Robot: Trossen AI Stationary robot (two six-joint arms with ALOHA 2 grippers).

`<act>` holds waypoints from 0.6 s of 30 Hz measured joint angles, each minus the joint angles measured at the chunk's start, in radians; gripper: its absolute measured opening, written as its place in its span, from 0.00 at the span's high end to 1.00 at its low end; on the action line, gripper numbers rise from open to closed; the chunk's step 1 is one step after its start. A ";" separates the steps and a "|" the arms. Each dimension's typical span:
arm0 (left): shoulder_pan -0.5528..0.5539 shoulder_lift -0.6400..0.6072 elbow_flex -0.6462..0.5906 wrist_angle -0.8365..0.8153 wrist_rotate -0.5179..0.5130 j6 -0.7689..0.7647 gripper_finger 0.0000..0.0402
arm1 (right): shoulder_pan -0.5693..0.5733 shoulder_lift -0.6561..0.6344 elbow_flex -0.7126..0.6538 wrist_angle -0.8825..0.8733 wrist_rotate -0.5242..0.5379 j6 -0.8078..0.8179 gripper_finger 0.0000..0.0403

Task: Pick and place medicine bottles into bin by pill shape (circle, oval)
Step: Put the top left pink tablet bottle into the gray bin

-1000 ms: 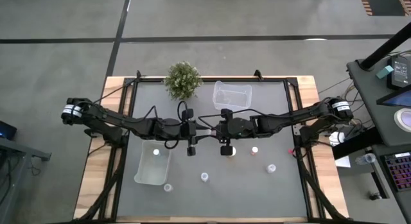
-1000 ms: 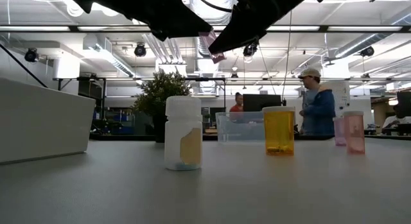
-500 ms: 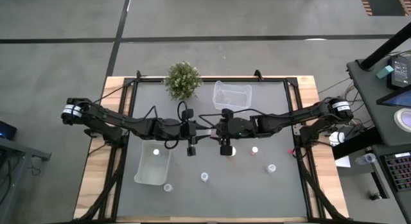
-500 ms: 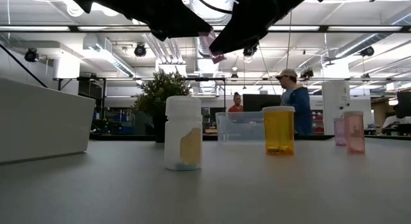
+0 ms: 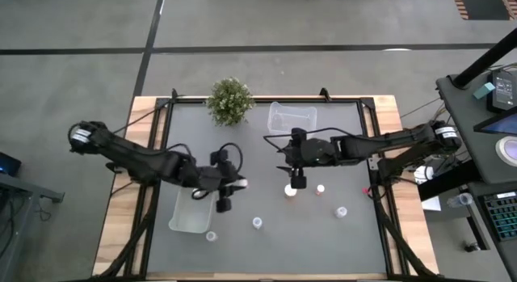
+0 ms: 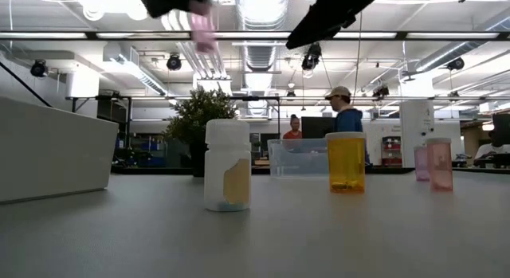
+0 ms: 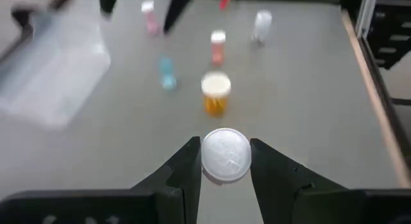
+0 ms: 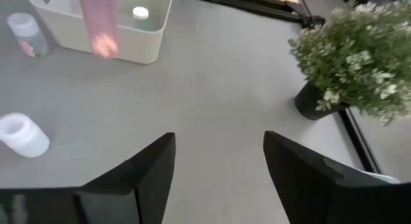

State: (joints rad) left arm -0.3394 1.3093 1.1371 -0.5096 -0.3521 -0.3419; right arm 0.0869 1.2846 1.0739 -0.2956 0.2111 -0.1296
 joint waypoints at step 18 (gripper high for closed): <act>-0.443 -0.052 0.016 -0.675 -0.103 -0.725 0.76 | -0.009 0.053 -0.111 0.074 -0.004 0.045 0.44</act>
State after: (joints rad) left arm -0.7823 1.2575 1.1533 -1.1841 -0.4553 -1.0669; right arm 0.0776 1.3380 0.9630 -0.2220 0.2070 -0.0848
